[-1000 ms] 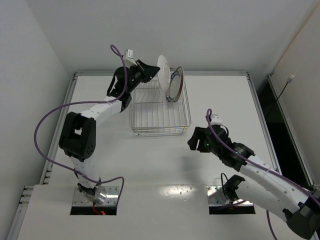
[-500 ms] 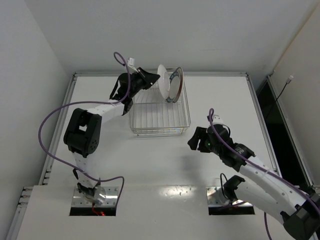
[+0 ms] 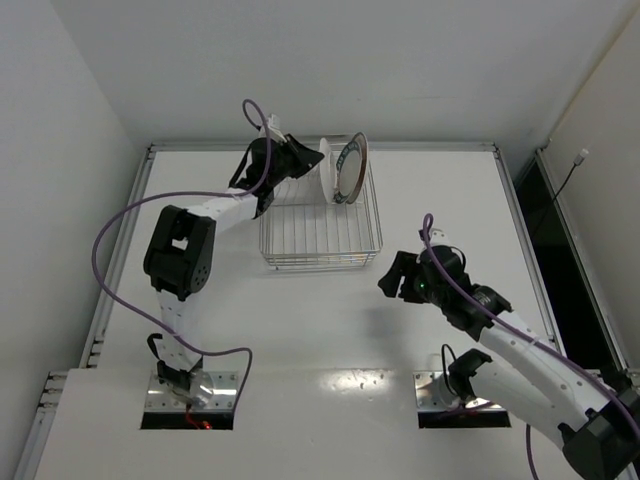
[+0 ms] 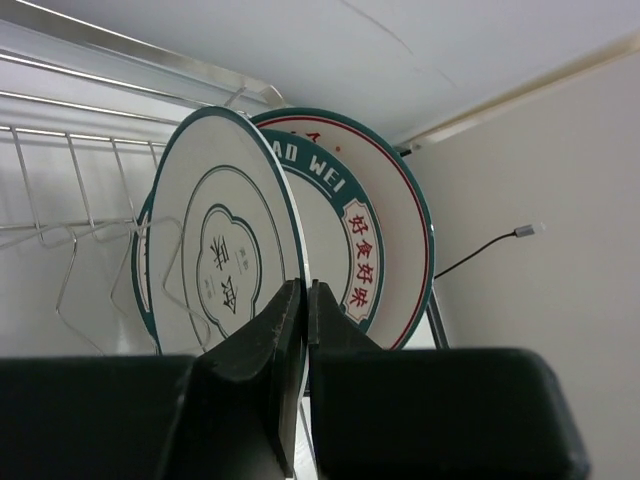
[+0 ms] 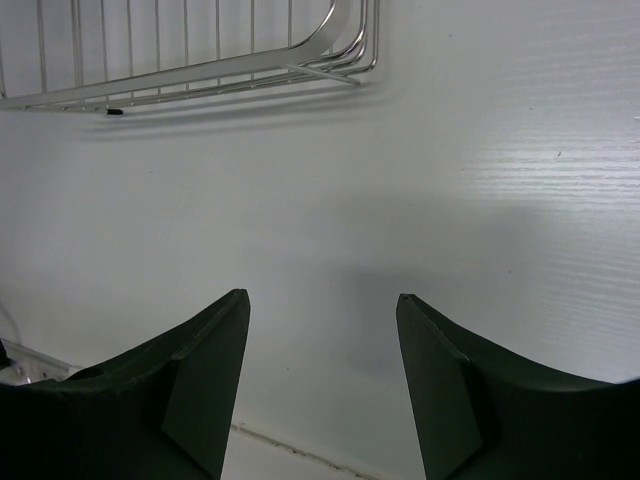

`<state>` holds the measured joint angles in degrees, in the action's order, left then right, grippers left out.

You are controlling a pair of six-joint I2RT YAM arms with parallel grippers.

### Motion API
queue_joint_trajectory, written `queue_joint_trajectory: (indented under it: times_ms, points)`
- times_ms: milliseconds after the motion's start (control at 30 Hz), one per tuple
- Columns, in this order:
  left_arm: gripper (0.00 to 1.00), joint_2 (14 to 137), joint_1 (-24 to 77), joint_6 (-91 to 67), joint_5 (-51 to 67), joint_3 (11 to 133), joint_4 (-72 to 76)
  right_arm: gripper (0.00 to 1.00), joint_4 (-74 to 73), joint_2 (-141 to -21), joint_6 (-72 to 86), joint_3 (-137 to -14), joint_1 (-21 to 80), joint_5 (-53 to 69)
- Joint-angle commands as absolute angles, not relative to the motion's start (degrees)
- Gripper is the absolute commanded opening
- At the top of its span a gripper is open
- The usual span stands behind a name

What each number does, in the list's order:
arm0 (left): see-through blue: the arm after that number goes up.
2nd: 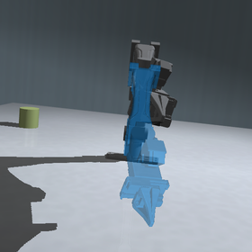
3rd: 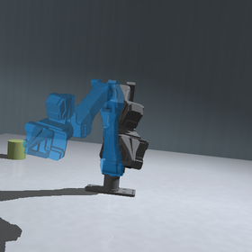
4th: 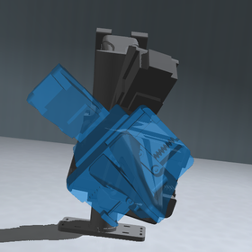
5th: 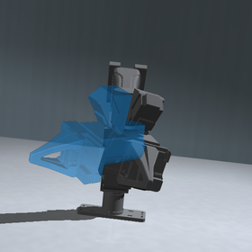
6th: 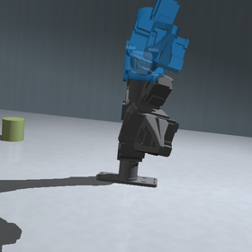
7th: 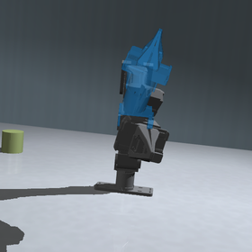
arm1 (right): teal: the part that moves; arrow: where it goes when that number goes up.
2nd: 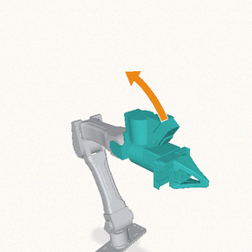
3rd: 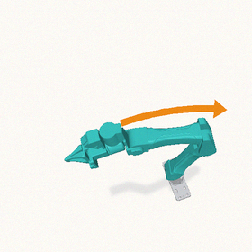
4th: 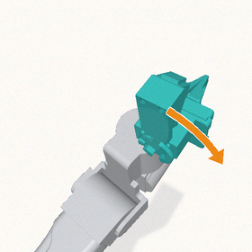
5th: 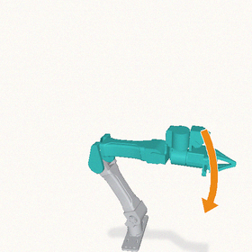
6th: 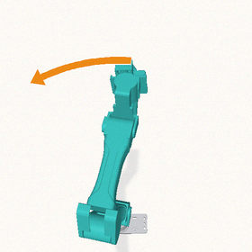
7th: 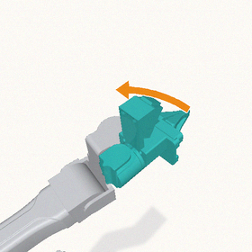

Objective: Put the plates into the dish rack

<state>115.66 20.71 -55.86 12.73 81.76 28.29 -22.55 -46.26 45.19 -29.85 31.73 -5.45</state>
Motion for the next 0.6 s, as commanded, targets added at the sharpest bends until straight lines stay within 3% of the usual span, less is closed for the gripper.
queue_joint_trajectory:
  times_ms: [0, 100, 200, 267, 367, 567]
  points:
    - [0.00, 116.4, 21.2, -54.8, 15.1, 86.0, 29.1, 0.58, -20.0, -45.6, 44.8, -29.4, 30.7, -3.9]
    - [0.04, 115.8, 21.2, -53.4, 15.6, 86.6, 27.7, 0.58, -20.0, -45.6, 44.3, -29.4, 30.1, -2.7]
    - [0.34, 114.0, 21.7, -49.4, 13.9, 88.1, 21.5, 0.58, -20.0, -45.6, 44.3, -29.4, 29.6, -2.7]
    - [0.62, 112.6, 22.2, -44.9, 13.2, 91.0, 17.2, 0.58, -19.5, -45.6, 44.3, -28.8, 29.6, -2.2]
    - [0.87, 111.2, 22.2, -39.0, 12.0, 94.3, 8.6, 0.58, -19.5, -46.1, 44.3, -28.8, 29.1, -1.7]
    - [0.91, 102.8, 22.2, -27.3, 4.5, 90.3, -0.5, 0.58, -19.5, -46.1, 44.3, -28.8, 29.1, -1.7]
